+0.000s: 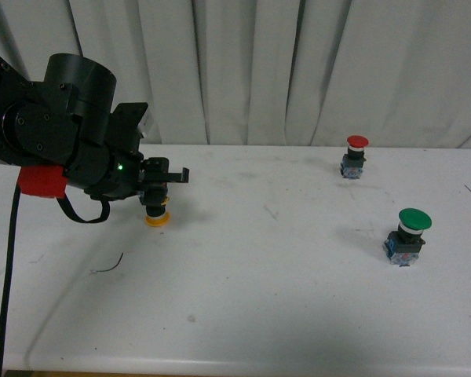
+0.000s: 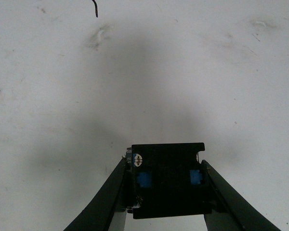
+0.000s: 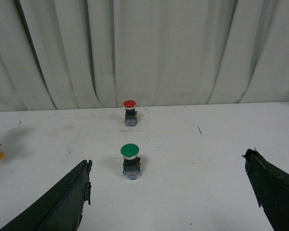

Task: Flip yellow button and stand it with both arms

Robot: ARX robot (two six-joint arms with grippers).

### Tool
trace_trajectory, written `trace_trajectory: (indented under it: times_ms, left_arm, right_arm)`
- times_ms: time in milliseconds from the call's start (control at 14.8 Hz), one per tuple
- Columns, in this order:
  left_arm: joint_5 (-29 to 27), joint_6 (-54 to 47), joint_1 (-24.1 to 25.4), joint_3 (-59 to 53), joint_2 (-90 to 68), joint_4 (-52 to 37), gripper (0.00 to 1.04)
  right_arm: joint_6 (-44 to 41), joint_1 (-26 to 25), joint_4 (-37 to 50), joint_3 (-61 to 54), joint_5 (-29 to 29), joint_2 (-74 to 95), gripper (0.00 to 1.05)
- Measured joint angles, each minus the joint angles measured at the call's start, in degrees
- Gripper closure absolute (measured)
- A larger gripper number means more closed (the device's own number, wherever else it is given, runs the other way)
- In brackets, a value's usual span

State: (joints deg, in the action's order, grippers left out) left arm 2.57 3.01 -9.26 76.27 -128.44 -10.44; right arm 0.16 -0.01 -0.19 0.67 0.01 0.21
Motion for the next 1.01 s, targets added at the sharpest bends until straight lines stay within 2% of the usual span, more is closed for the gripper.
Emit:
trace_trajectory:
  times_ms: [202,405,472,540,607,675,877,1012]
  left_arm:
    - [0.0,0.0,-0.5,-3.2,3.1,-1.9,0.68]
    - [0.2,0.3,-2.9,-11.2,15.3,-5.8,0.69]
    - [0.0,0.2,-5.7,-17.7,24.7,-8.3,0.69]
    - [-2.6,1.7,-9.9,-31.8,40.2,-9.5,0.69]
    - [-3.6,7.6,-13.3,-43.8,51.9,-13.3,0.69]
    - [1.2,13.4,-14.7,-48.3,57.2,-19.6,0.69]
    - [10.4,21.6,-12.7,-53.4,55.0,-32.0,0.69]
    - [17.7,31.4,-11.1,-55.7,49.9,-49.1,0.69]
  right_arm:
    - [0.0,0.0,0.0,0.0,0.0,0.0,0.06]
    - [0.0,0.0,0.0,0.0,0.0,0.0,0.06]
    - [0.0,0.0,0.0,0.0,0.0,0.0,0.06]
    - [0.0,0.0,0.0,0.0,0.0,0.0,0.06]
    - [0.0,0.0,0.0,0.0,0.0,0.0,0.06]
    - [0.0,0.0,0.0,0.0,0.0,0.0,0.06]
    - [0.0,0.0,0.0,0.0,0.0,0.0,0.06]
    - [0.0,0.0,0.0,0.0,0.0,0.0,0.06]
